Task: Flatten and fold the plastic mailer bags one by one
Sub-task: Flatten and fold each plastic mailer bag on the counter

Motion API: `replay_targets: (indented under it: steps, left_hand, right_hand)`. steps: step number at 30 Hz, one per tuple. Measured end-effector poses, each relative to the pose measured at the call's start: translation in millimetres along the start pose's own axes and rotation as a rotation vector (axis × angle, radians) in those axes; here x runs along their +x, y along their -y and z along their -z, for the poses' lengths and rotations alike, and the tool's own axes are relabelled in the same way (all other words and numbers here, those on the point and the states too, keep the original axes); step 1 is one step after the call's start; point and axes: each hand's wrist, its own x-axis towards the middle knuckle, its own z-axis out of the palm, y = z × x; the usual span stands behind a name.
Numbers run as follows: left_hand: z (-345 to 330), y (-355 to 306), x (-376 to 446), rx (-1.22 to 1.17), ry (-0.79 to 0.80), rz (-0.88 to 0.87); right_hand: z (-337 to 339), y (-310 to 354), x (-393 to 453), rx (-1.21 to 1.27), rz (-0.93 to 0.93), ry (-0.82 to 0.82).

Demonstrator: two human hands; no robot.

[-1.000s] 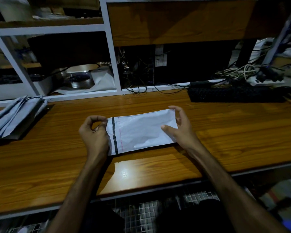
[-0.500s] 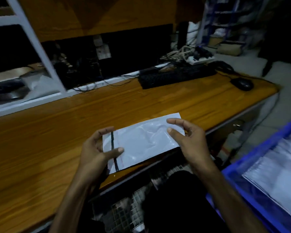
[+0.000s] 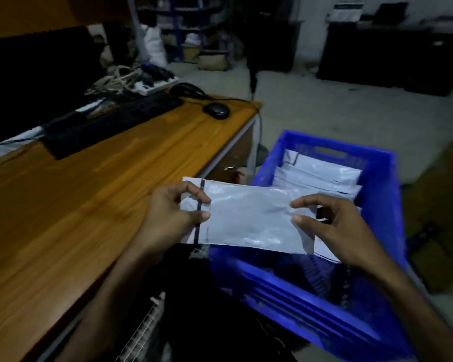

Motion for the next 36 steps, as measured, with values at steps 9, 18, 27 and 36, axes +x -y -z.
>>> replay_targets:
  steps: [9,18,27,36]
  left_hand:
    - [-129.1,22.7,77.1,0.165,0.295,-0.120]
    - [-206.1,63.6,92.3,0.180,0.269,0.114]
    - [-216.9,78.8,114.3,0.535,0.391,-0.051]
    - [-214.2,79.2,116.1,0.955,0.629,-0.322]
  right_hand:
    - [62.4,-59.8,2.2,-0.528,-0.312,0.132]
    - [39.6,-81.5,35.2,-0.844,-0.475,0.265]
    - [18.9,-74.5,24.3,-1.057,-0.466,0.442]
    - [-14.7,-90.6,16.5,-1.144,-0.339,0.846]
